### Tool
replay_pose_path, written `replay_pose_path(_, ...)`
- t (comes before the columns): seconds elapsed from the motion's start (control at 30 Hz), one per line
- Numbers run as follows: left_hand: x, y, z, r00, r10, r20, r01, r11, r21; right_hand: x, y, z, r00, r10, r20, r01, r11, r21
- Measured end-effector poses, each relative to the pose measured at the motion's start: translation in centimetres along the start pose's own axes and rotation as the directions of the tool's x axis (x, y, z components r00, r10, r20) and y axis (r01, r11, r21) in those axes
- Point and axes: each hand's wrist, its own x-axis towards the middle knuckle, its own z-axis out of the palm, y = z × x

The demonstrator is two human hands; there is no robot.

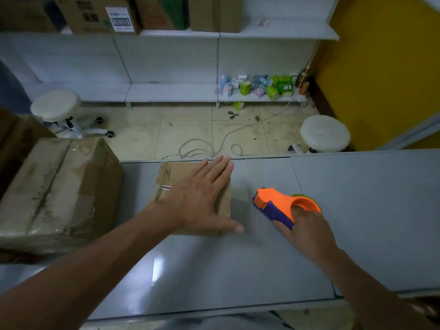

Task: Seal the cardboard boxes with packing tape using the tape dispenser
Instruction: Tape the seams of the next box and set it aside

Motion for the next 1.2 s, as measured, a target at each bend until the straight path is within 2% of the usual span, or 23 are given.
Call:
replay_pose_path(0.1,-1.0,-0.6,0.0,0.985,-0.035,-0.171,0.006,0.986,-0.166,0.3,0.7,0.2,0.993,0.054,0.102,-0.058,0.998,0.031)
replay_pose_path(0.17,-2.2,-1.3,0.1,0.963,-0.112,-0.247,0.042,0.961,-0.273,0.5,0.8,-0.1,0.978,0.062,0.198,-0.074,0.996,0.050)
replay_pose_path(0.33,-5.4,-3.4,0.4,0.940,-0.211,-0.268,0.116,0.937,-0.330,1.1,-0.4,-3.4,0.912,0.091,0.399,-0.081,0.996,-0.041)
replay_pose_path(0.4,-6.4,-4.3,0.3,0.912,-0.298,-0.283,0.177,0.906,-0.384,1.0,-1.5,-5.9,0.904,0.146,0.403,-0.112,0.988,-0.107)
replay_pose_path(0.43,-6.8,-4.6,0.3,0.891,-0.350,-0.288,0.208,0.881,-0.426,1.1,-2.4,-7.1,0.928,0.169,0.332,-0.154,0.985,-0.071)
replay_pose_path(0.47,-7.1,-4.8,0.3,0.874,-0.394,-0.284,0.233,0.853,-0.467,1.0,-3.6,-8.2,0.960,0.182,0.211,-0.199,0.978,0.062)
replay_pose_path(0.5,-7.2,-4.9,0.3,0.866,-0.419,-0.274,0.245,0.832,-0.497,1.0,-5.5,-9.3,0.979,0.194,0.063,-0.204,0.939,0.277)
replay_pose_path(0.53,-7.1,-4.8,0.3,0.866,-0.424,-0.264,0.247,0.823,-0.511,1.3,-7.9,-10.3,0.976,0.211,-0.059,-0.152,0.846,0.510)
replay_pose_path(0.57,-6.8,-4.7,0.3,0.876,-0.412,-0.251,0.243,0.826,-0.509,1.8,-10.6,-11.2,0.974,0.197,-0.110,-0.072,0.735,0.675)
replay_pose_path(0.6,-6.3,-4.6,0.3,0.887,-0.396,-0.237,0.238,0.833,-0.500,2.7,-12.9,-11.6,0.981,0.152,-0.122,-0.005,0.644,0.765)
replay_pose_path(0.67,-5.3,-4.8,0.6,0.896,-0.401,-0.189,0.254,0.813,-0.523,4.8,-16.4,-11.0,0.995,0.052,-0.088,0.044,0.560,0.827)
replay_pose_path(0.8,-4.2,-5.3,1.9,0.857,-0.508,-0.086,0.276,0.594,-0.755,7.4,-18.0,-8.0,0.996,0.039,0.081,-0.089,0.468,0.879)
replay_pose_path(0.83,-4.2,-5.3,2.2,0.834,-0.549,-0.054,0.264,0.484,-0.834,7.3,-17.9,-7.2,0.995,0.045,0.085,-0.096,0.416,0.904)
replay_pose_path(0.93,-4.3,-5.4,2.5,0.762,-0.623,0.176,0.251,0.033,-0.967,6.7,-17.5,-5.9,0.986,0.087,0.143,-0.154,0.141,0.978)
replay_pose_path(1.0,-4.2,-5.9,2.9,0.740,-0.633,0.227,0.249,-0.056,-0.967,6.6,-17.2,-5.3,0.983,0.102,0.156,-0.163,0.068,0.984)
replay_pose_path(1.1,-4.0,-6.4,3.5,0.748,-0.582,0.320,0.243,-0.209,-0.947,6.8,-17.2,-4.4,0.986,0.091,0.136,-0.136,-0.008,0.991)
replay_pose_path(1.2,-3.9,-6.4,3.7,0.768,-0.516,0.380,0.275,-0.270,-0.923,7.2,-17.0,-3.9,0.993,0.091,0.076,-0.070,-0.065,0.995)
